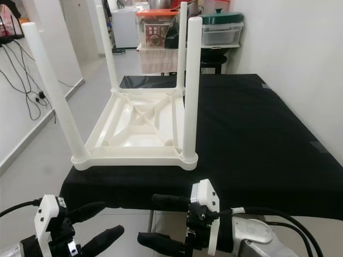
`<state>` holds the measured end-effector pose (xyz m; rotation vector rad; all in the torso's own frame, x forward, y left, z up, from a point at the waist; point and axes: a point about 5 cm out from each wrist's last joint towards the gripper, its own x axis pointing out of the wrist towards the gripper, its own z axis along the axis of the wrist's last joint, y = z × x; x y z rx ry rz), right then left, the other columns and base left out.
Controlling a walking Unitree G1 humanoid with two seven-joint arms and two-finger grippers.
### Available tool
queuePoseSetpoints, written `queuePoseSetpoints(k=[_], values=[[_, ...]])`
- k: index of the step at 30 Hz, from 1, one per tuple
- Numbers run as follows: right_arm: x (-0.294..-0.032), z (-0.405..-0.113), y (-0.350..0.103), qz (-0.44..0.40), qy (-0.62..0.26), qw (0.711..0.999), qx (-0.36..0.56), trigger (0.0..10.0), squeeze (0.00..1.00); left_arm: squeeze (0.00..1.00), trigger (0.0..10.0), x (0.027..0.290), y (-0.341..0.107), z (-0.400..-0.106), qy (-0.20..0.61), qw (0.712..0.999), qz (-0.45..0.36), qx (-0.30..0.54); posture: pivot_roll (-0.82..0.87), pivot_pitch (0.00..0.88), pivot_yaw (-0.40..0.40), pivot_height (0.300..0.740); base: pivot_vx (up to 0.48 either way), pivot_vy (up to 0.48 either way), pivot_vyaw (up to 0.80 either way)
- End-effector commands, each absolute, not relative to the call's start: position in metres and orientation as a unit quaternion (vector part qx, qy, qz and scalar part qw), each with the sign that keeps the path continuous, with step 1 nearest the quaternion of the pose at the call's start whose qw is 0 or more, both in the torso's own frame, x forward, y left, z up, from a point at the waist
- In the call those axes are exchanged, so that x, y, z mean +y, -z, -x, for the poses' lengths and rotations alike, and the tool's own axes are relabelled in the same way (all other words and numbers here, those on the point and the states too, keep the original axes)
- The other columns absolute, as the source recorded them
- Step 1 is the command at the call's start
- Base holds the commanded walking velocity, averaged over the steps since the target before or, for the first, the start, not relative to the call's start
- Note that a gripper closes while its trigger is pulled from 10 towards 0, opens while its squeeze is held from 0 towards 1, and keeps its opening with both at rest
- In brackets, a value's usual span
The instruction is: Building children table
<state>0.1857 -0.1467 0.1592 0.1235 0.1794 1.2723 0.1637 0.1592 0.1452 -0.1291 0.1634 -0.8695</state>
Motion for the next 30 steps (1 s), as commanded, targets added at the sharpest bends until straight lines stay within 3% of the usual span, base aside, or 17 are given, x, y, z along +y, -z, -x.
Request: queuePoseSetpoints(k=[1,18,30], values=[[-0.146,-0.188,-0.166,-0.06,-0.591,0.801,0.069,10.0,0.0,0.0,10.0,0.165,-0.145,-0.162,0.419,0.901,0.062,0.091,0.01,0.0,0.003,0.74,0.394,0.0,0.41],[-0.144,-0.188,-0.165,-0.055,-0.595,0.798,0.081,10.0,0.0,0.0,10.0,0.165,-0.146,-0.161,0.429,0.896,0.072,0.093,0.01,0.0,0.008,0.74,0.39,0.0,0.07],[-0.143,-0.185,-0.163,-0.063,-0.613,0.781,0.099,10.0,0.0,0.0,10.0,0.179,-0.129,-0.17,0.319,0.94,0.025,0.122,0.03,0.0,0.002,0.74,0.023,0.0,0.0]])
